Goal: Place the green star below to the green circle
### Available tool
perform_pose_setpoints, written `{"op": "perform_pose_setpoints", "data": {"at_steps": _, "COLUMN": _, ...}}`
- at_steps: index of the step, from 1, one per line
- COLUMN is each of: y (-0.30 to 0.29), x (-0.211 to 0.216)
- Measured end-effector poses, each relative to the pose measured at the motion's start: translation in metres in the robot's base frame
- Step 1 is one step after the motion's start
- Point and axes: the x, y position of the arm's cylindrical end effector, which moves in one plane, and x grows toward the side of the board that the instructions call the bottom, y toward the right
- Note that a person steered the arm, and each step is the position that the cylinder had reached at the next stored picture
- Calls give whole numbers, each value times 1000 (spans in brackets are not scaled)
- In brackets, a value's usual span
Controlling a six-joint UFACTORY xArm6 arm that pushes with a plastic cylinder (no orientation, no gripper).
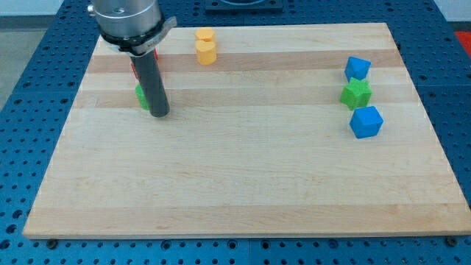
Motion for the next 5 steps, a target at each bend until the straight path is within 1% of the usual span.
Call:
{"op": "perform_pose_setpoints", "data": {"at_steps": 1, "y": -14, "x": -3}}
{"op": "perform_pose_setpoints", "data": {"at_steps": 3, "y": -22, "x": -7}}
{"op": "perform_pose_setpoints", "data": {"at_steps": 4, "y": -3, "x": 16}}
{"op": "perform_pose_setpoints", "data": {"at_steps": 5, "y": 60, "x": 16}}
